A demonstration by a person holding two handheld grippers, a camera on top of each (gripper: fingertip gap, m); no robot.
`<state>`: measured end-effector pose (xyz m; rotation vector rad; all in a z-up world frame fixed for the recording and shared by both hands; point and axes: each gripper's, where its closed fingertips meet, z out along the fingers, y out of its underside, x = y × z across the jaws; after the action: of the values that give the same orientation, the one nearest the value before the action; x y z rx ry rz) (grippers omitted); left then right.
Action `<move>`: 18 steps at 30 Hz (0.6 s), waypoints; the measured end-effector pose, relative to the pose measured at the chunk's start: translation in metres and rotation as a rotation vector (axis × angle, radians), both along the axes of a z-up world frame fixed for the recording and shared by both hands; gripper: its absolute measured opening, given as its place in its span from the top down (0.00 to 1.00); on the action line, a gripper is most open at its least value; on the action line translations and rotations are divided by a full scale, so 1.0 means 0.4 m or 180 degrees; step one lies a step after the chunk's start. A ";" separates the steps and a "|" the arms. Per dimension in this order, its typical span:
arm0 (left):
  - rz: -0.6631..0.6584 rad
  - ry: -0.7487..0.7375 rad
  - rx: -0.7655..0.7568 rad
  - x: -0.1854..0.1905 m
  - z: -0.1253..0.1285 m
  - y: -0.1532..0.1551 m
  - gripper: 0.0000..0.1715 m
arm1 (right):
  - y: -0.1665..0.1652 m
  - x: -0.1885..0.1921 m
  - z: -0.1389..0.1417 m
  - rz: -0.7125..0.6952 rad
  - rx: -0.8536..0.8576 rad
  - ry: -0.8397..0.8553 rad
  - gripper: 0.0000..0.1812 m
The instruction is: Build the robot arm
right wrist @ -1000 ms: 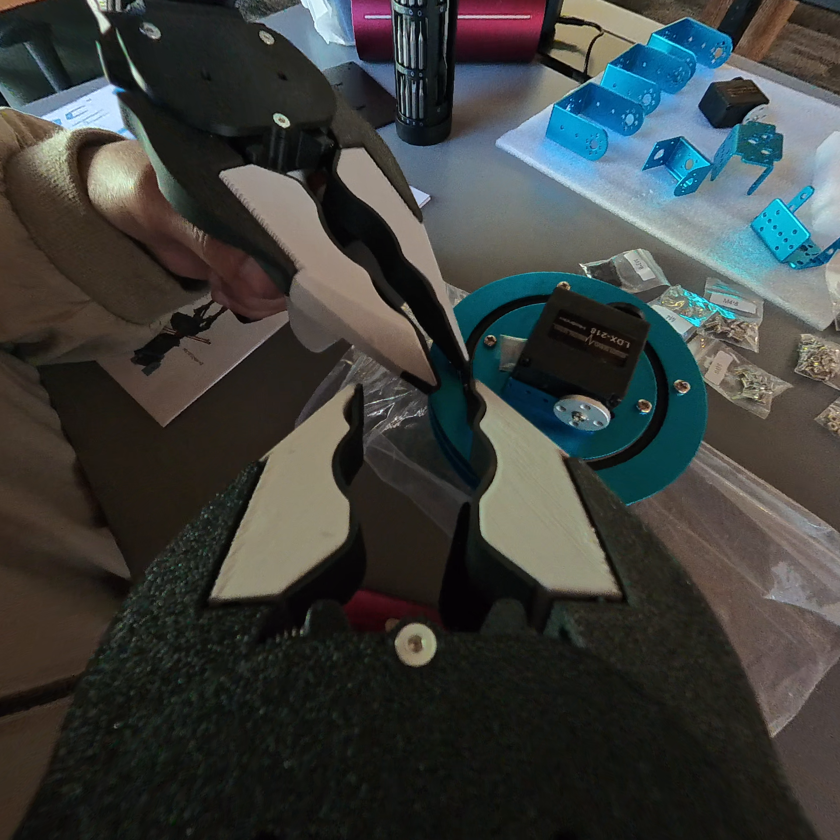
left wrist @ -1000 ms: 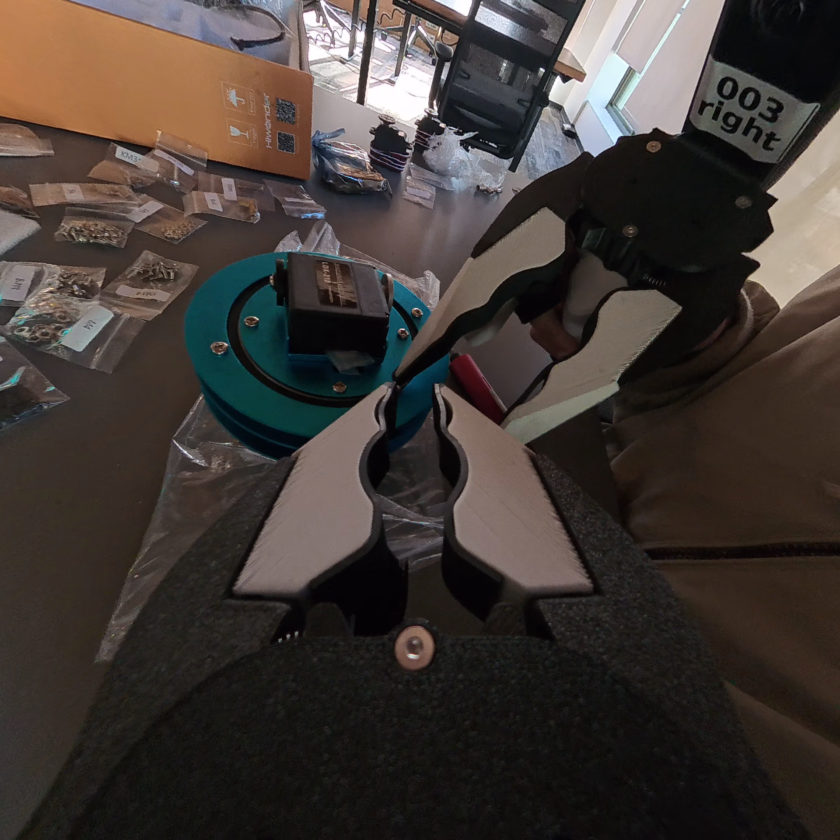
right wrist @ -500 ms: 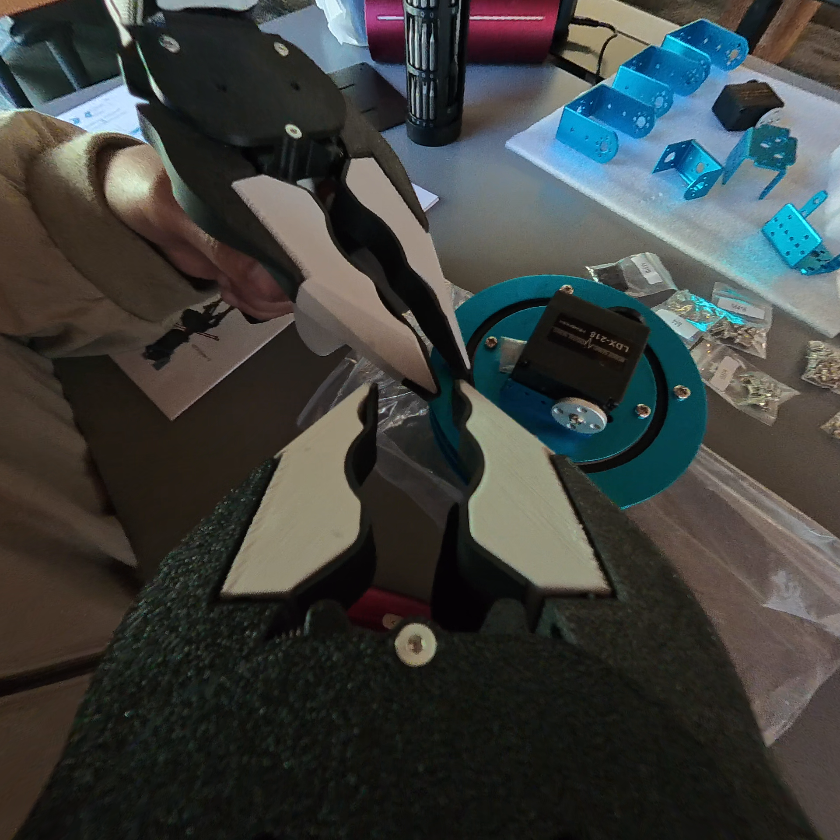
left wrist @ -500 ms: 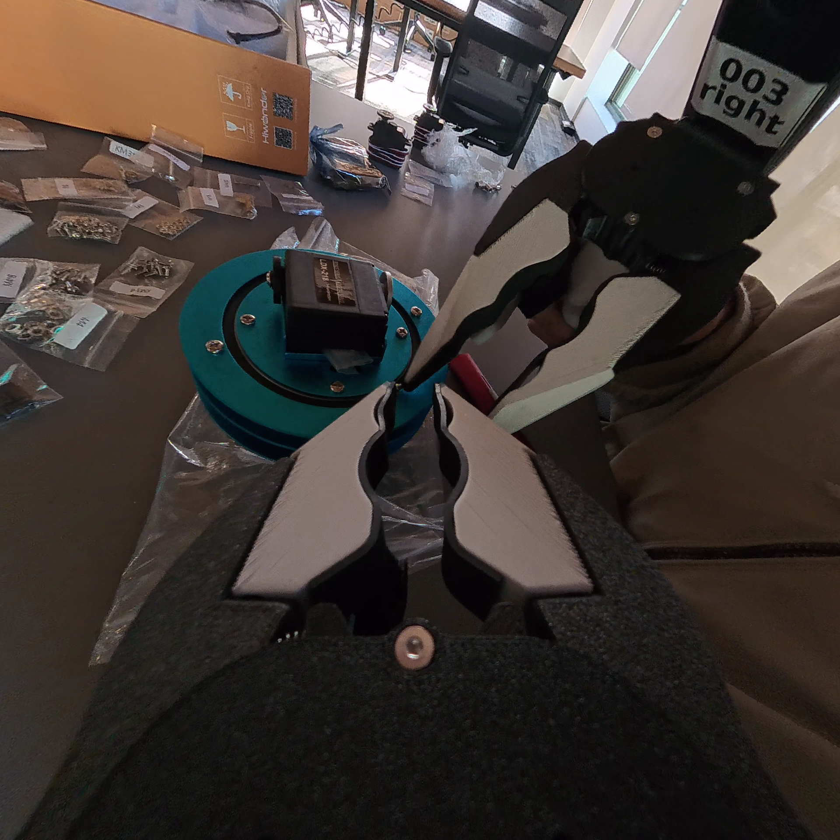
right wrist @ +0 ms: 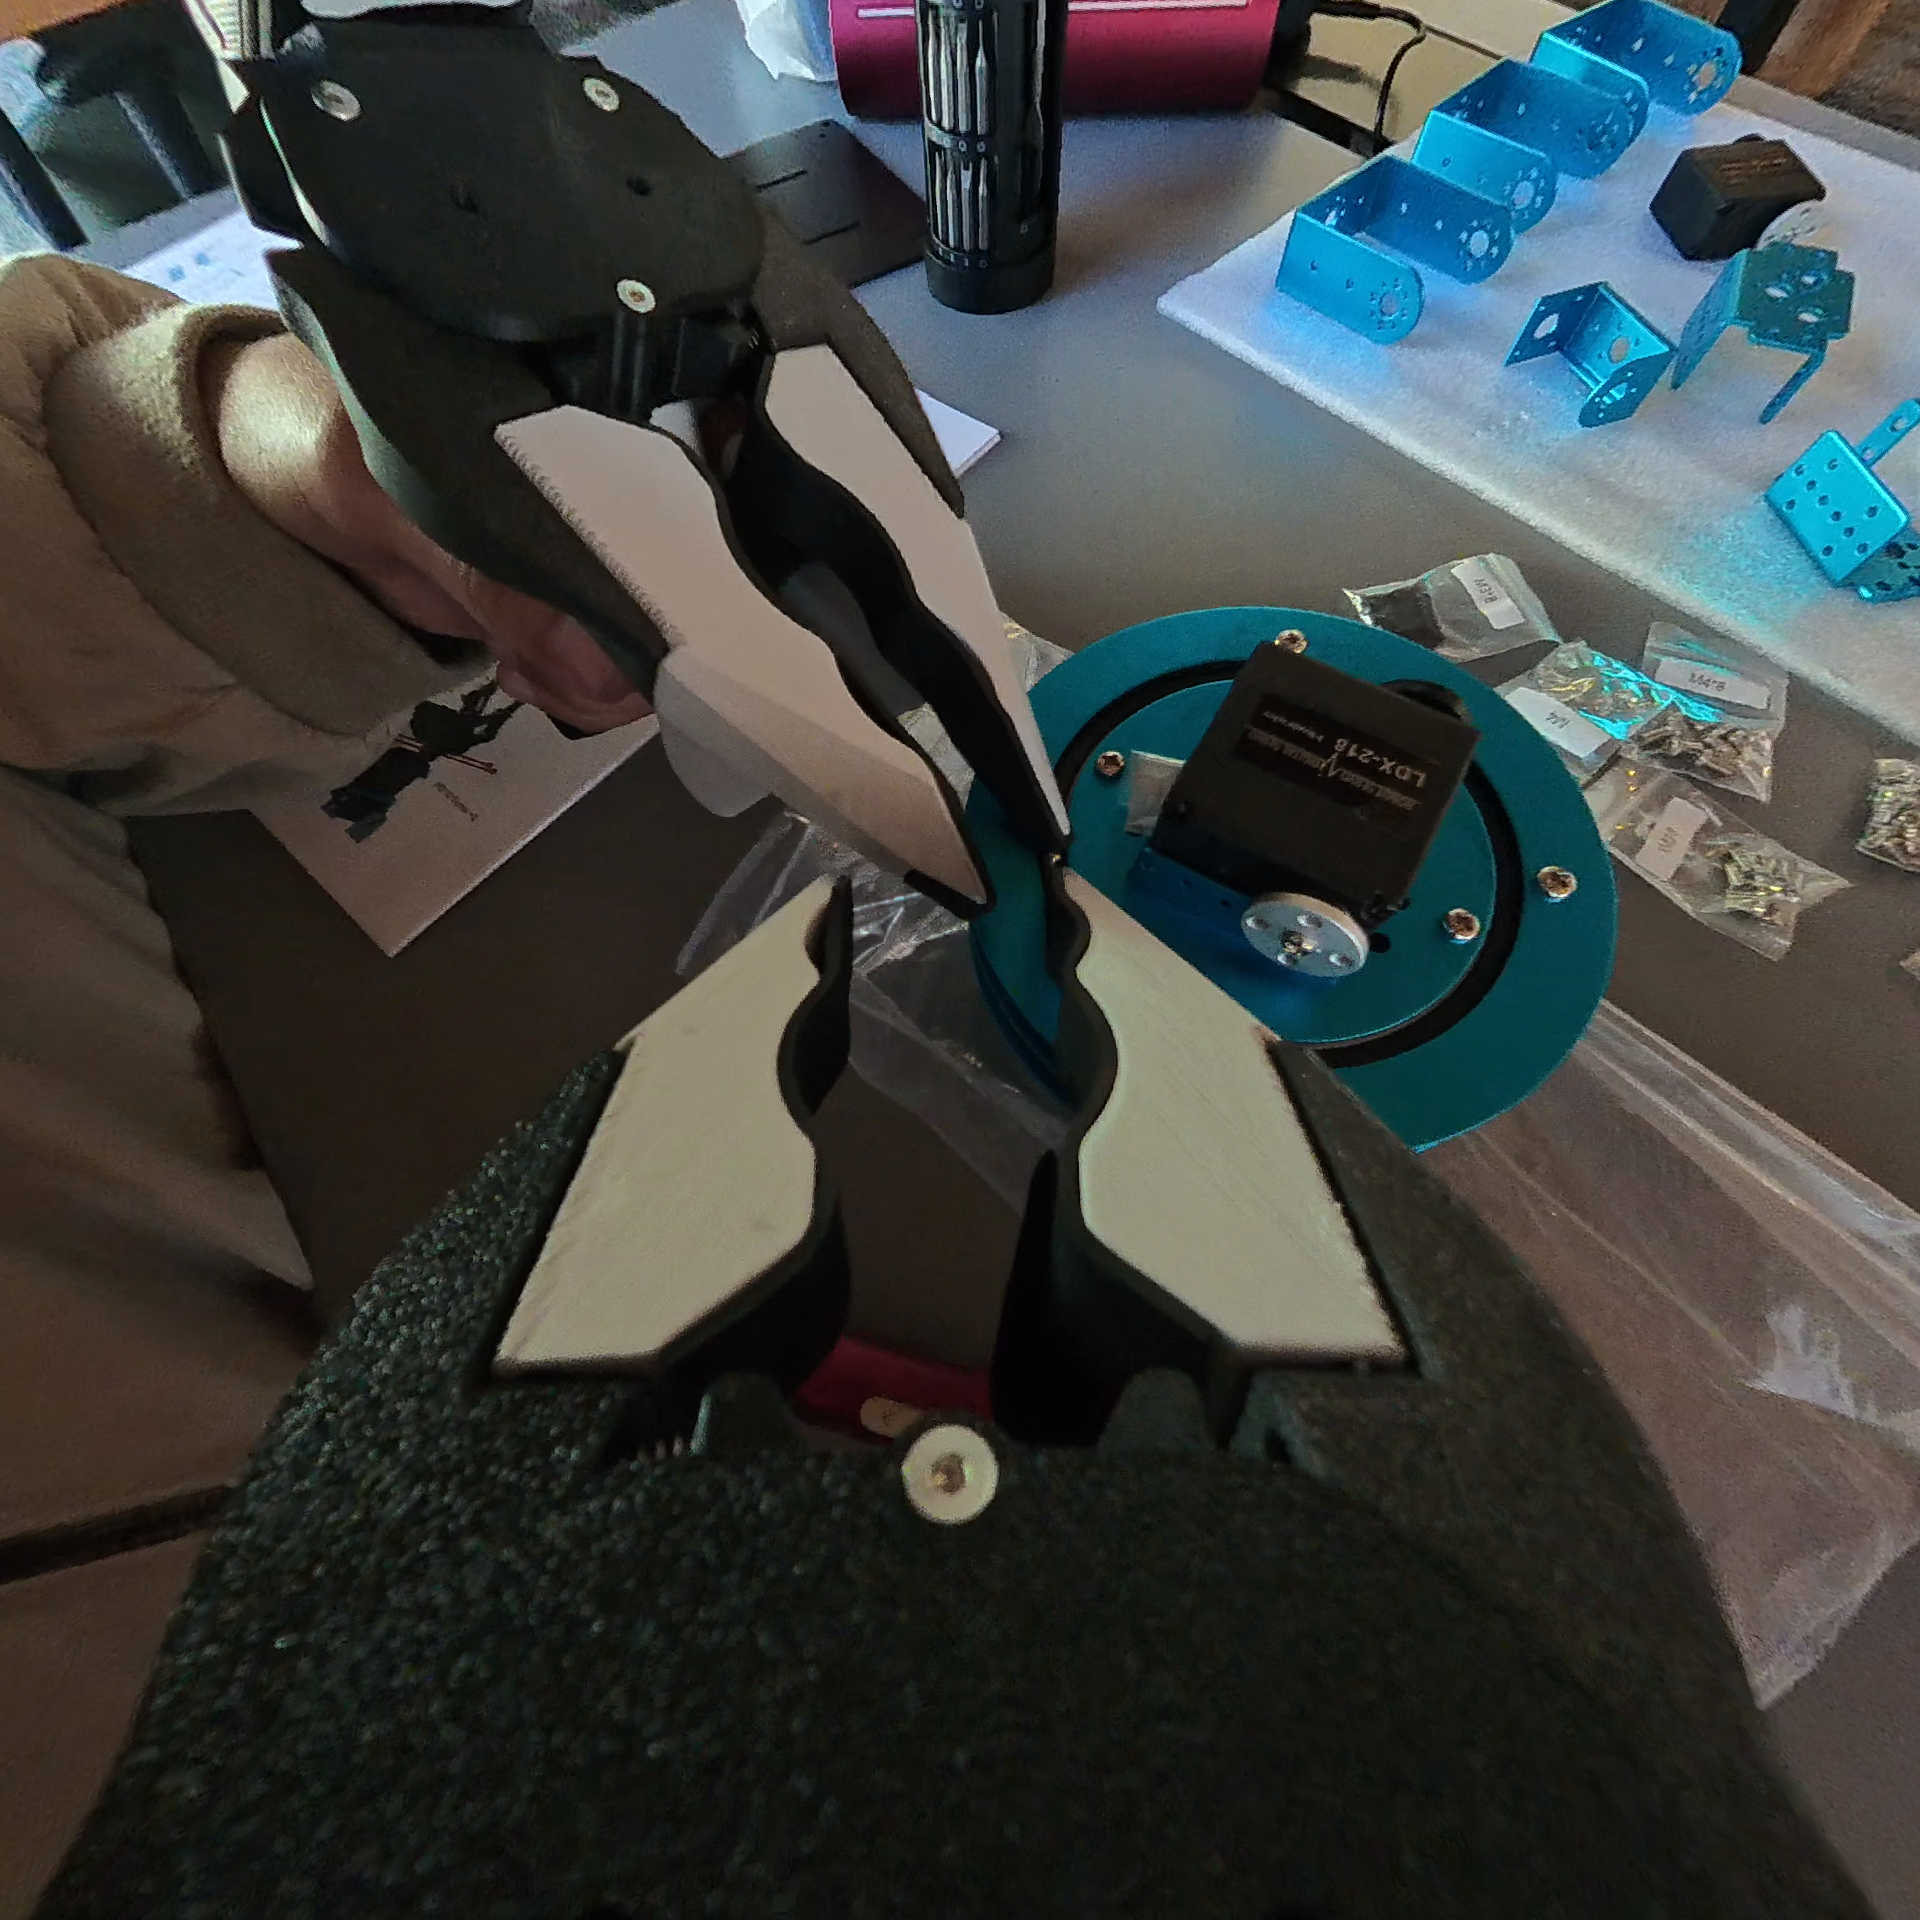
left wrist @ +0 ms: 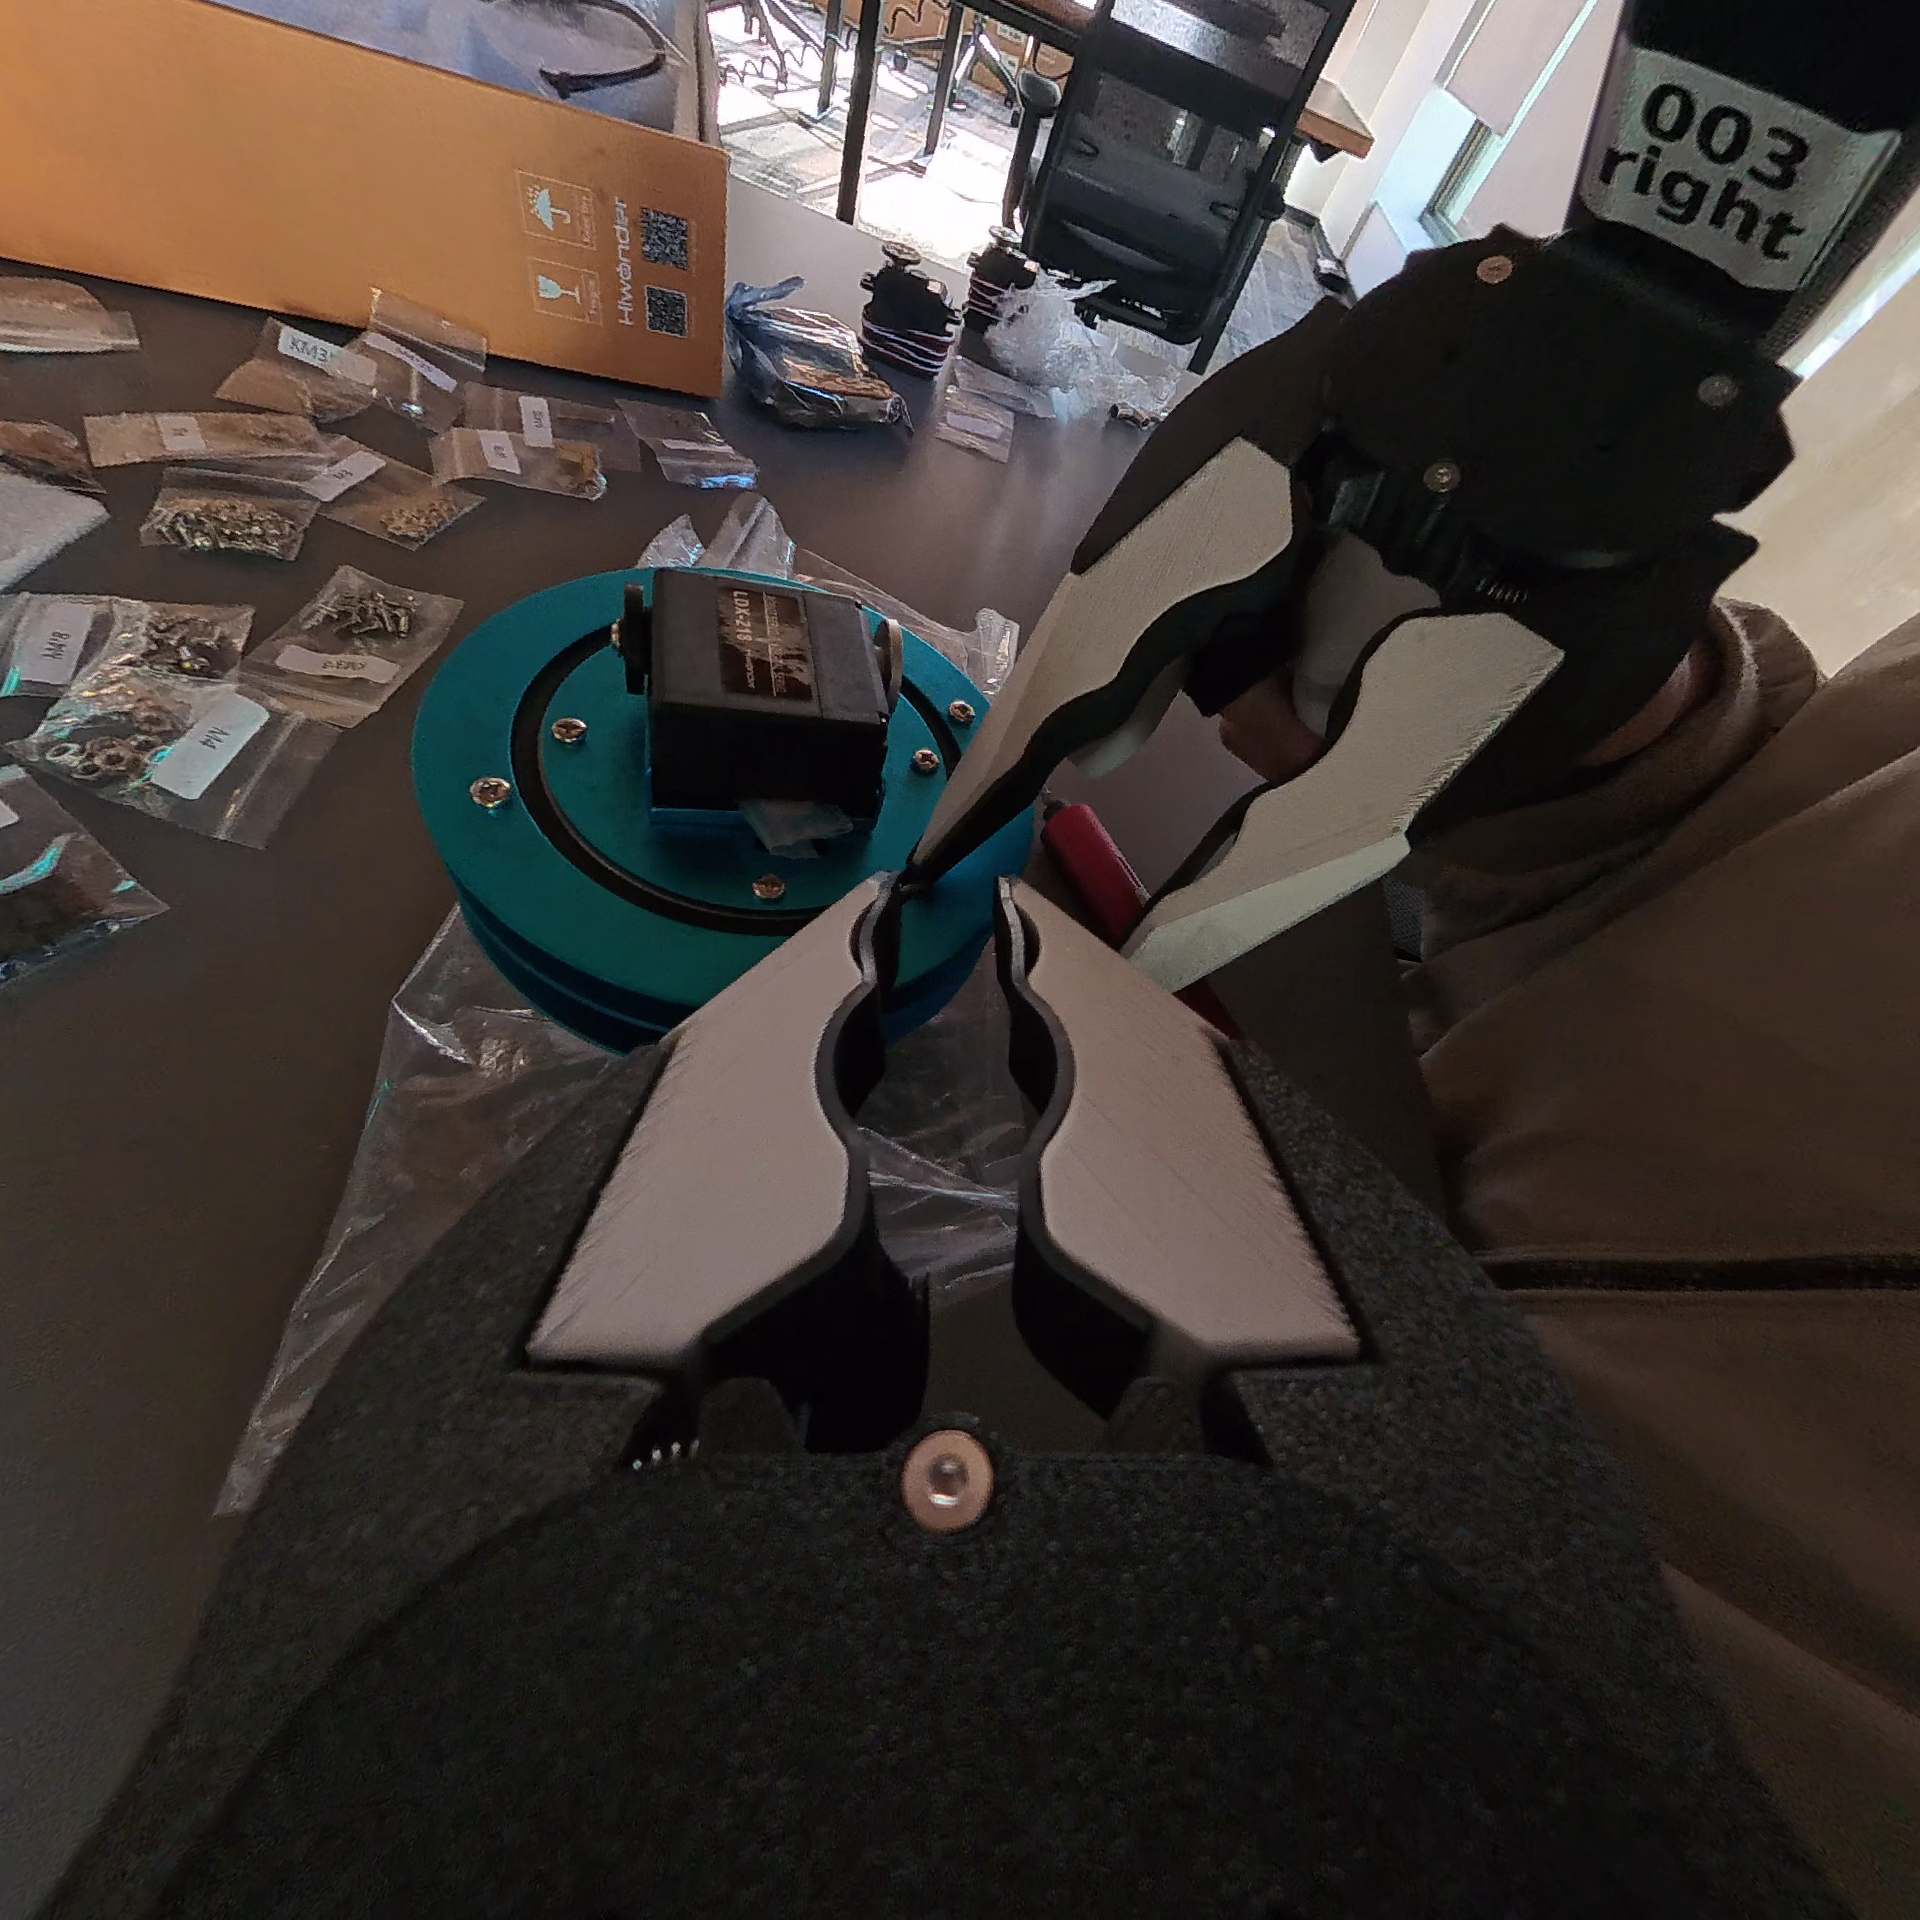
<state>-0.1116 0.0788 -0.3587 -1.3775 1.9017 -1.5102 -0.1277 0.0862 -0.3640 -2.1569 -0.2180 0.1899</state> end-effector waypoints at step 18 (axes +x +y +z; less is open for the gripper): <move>-0.0056 -0.0096 -0.0245 -0.009 0.038 0.004 0.91 | -0.007 0.018 0.018 -0.0052 0.0208 0.0216 0.83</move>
<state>-0.1152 0.0806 -0.3437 -1.3660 1.8601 -1.6191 -0.1205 0.0834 -0.3569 -2.0831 -0.1655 0.2431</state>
